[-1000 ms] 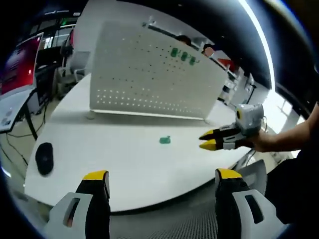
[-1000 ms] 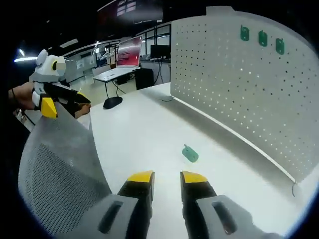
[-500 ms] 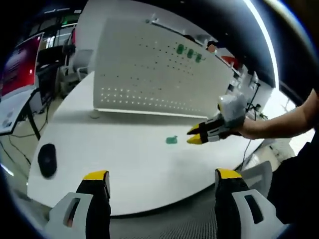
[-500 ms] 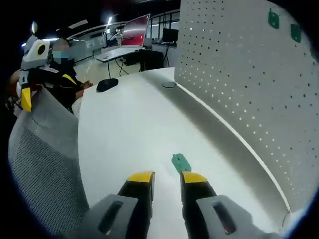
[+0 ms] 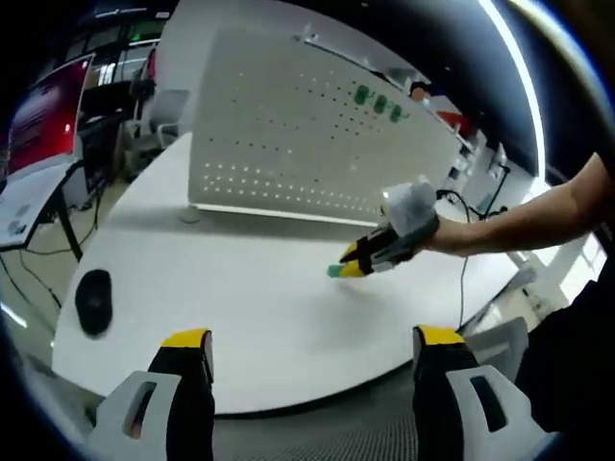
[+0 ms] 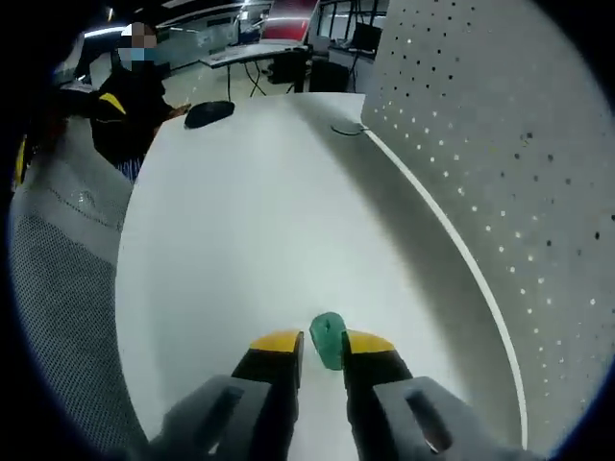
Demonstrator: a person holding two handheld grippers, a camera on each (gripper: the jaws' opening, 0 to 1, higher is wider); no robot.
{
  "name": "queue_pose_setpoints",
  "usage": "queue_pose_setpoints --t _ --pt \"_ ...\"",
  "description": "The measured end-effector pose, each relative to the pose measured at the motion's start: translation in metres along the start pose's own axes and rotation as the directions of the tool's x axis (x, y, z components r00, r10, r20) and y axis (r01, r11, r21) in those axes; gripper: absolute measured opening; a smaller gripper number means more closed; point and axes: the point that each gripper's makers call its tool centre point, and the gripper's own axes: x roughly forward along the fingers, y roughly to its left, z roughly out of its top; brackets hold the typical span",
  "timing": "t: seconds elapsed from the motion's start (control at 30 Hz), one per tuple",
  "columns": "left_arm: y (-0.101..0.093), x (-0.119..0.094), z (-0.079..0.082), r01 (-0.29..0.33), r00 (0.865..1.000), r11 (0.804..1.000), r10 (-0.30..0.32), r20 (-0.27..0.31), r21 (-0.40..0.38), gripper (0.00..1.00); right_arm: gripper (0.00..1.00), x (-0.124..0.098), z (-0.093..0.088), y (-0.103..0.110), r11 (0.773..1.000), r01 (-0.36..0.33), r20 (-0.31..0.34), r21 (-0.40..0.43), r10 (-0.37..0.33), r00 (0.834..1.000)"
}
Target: Insert the hook assembly into the mounting plate slot until the hook locks in place.
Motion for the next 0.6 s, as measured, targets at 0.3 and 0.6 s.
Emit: queue_pose_setpoints --t 0.3,0.6 --pt "-0.005 0.006 -0.002 0.014 1.0 1.0 -0.014 -0.021 0.001 0.87 0.0 0.003 0.001 -0.002 1.0 -0.021 -0.041 0.019 0.022 0.999" --pt "-0.002 0.007 0.0 0.007 1.0 1.0 -0.007 -0.03 0.003 0.87 0.0 -0.014 0.017 -0.012 0.99 0.023 0.059 0.136 -0.031 0.998"
